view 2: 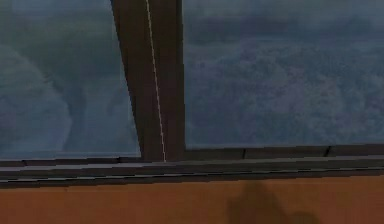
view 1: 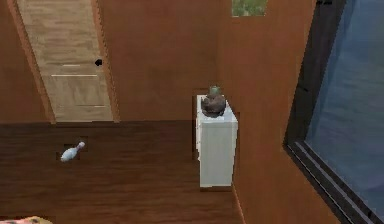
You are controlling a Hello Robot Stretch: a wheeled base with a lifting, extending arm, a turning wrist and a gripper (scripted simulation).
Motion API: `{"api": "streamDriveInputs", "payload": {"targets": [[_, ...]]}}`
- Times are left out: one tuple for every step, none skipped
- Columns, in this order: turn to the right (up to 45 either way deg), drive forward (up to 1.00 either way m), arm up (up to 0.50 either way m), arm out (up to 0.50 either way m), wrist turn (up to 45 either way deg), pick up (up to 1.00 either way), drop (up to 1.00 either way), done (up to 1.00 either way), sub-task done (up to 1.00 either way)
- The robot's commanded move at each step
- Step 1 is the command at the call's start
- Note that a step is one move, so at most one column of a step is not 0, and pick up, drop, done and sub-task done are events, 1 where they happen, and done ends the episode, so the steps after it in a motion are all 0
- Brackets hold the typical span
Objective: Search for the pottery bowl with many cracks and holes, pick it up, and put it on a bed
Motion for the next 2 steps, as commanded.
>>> {"api": "streamDriveInputs", "payload": {"targets": [[0.0,0.75,0.00,0.00,0.0,0.00,0.00,0.00,0.00],[-45.0,0.00,0.00,0.00,0.0,0.00,0.00,0.00,0.00]]}}
